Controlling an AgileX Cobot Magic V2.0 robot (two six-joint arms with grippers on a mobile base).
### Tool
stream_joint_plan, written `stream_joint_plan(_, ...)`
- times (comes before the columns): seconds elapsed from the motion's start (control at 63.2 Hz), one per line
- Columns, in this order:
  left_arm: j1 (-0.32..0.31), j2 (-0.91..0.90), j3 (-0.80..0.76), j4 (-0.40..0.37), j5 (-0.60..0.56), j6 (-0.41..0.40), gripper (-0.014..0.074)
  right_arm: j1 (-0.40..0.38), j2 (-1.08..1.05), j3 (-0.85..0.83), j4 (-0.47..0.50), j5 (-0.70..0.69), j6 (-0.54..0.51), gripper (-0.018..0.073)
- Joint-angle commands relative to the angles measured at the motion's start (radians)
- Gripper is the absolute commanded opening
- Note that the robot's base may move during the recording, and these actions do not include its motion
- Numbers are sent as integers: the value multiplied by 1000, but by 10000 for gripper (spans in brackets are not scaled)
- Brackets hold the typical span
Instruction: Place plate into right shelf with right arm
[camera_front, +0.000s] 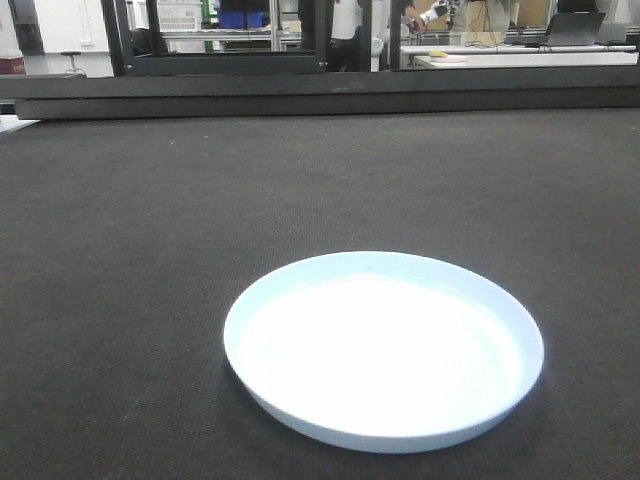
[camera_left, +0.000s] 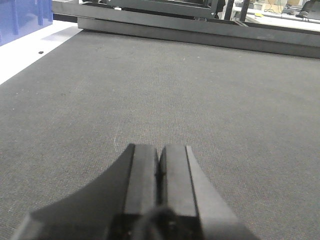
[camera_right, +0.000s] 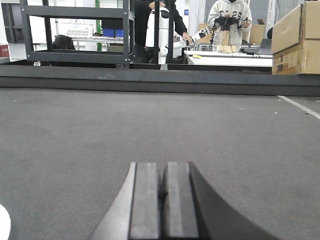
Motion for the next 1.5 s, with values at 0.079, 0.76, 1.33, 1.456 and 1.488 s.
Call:
stream_joint_plan(0.079,-2,-10,10,-8,-90,-7,-128,-5,3,-17,1,-88,-4,53)
stream_joint_plan(0.76,-2,-10,10,-8,-90,-7,-128,-5,163,-296,97,121,10,53)
stream_joint_plan(1.33,-2,-10,10,-8,-90,-7,-128,-1,793,-616,92,648,9,53)
stream_joint_plan(1.456,-2,-10,10,-8,-90,-7,-128,36,942,-695,95,747,10,53)
stream_joint_plan(1.488,-2,-10,10,-8,-90,-7,-128,51,983,-713,94,766,10,53)
